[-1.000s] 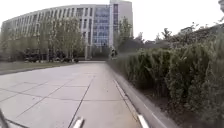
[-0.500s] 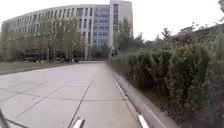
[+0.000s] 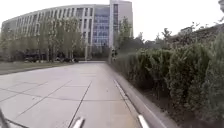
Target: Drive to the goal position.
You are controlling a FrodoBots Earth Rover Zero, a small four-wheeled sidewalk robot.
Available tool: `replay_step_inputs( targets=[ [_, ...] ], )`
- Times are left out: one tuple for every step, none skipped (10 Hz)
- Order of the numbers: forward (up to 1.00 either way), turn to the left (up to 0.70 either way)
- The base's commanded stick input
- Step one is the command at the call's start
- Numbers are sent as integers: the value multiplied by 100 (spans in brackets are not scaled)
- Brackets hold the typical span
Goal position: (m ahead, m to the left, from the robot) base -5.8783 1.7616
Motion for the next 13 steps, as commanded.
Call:
replay_step_inputs(
  targets=[
    [4,0],
    [3,0],
    [0,0],
    [0,0],
    [0,0],
    [0,0],
    [0,0],
    [1,0],
    [3,0],
    [4,0],
    [1,0],
    [0,0],
    [0,0]
  ],
)
